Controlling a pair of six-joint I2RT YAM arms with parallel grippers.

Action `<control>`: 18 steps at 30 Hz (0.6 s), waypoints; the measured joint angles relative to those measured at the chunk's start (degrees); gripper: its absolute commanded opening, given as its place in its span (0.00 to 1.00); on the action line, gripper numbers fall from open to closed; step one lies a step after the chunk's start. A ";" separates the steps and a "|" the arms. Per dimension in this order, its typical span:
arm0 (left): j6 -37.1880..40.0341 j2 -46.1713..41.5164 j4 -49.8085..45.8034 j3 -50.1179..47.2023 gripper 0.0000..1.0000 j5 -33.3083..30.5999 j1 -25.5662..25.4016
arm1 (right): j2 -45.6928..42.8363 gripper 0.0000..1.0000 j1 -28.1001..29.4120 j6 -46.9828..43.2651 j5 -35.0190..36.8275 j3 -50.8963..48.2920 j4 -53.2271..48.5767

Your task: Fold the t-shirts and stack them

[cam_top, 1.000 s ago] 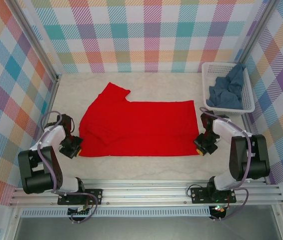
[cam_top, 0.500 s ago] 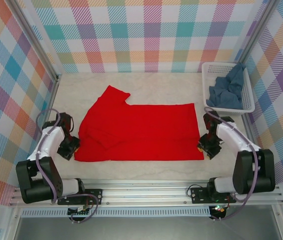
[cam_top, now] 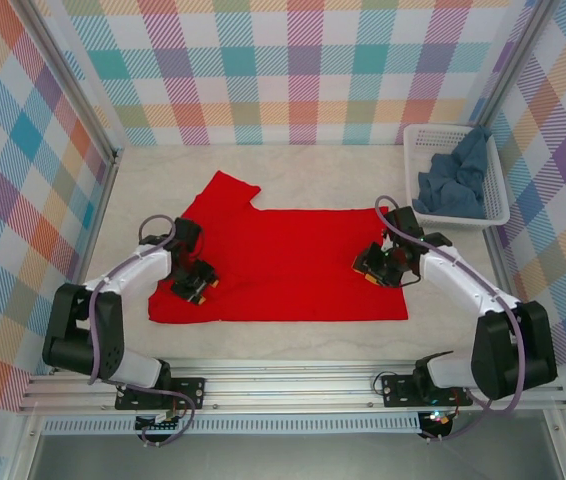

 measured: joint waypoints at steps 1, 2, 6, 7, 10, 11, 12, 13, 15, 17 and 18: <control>-0.07 0.76 0.72 0.00 0.37 0.13 -0.02 | 0.28 0.37 0.00 -0.11 -0.50 -0.02 0.39; -0.04 1.51 1.14 0.04 0.35 0.31 -0.07 | 0.42 0.37 0.04 -0.13 -0.81 -0.02 0.63; 0.11 4.00 1.20 0.07 0.30 0.55 -0.13 | 0.42 0.37 0.04 -0.11 -1.46 -0.02 1.25; 0.15 4.37 1.14 0.13 0.27 0.55 -0.17 | 0.42 0.37 0.04 -0.11 -1.49 -0.02 1.33; 0.37 4.87 1.05 0.92 0.16 0.50 -0.52 | 0.42 0.36 0.04 -0.09 -1.46 -0.02 1.33; 0.46 4.87 1.07 1.25 0.12 0.52 -0.72 | 0.42 0.35 0.04 -0.09 -1.46 -0.02 1.36; 0.44 4.90 1.05 1.64 0.07 0.46 -0.90 | 0.42 0.35 0.04 -0.09 -1.46 -0.02 1.36; 0.42 4.92 1.05 2.10 0.03 0.42 -1.11 | 0.42 0.35 0.04 -0.07 -1.46 -0.02 1.33; 0.55 4.98 0.98 3.19 0.00 0.02 -1.57 | 0.42 0.34 0.04 -0.07 -1.46 -0.02 1.33; 0.57 5.11 0.81 4.83 0.00 -0.37 -2.10 | 0.42 0.33 0.04 -0.07 -1.46 -0.02 1.33; 0.61 5.22 0.79 5.51 0.00 -0.50 -2.34 | 0.42 0.33 0.04 -0.07 -1.46 -0.02 1.33</control>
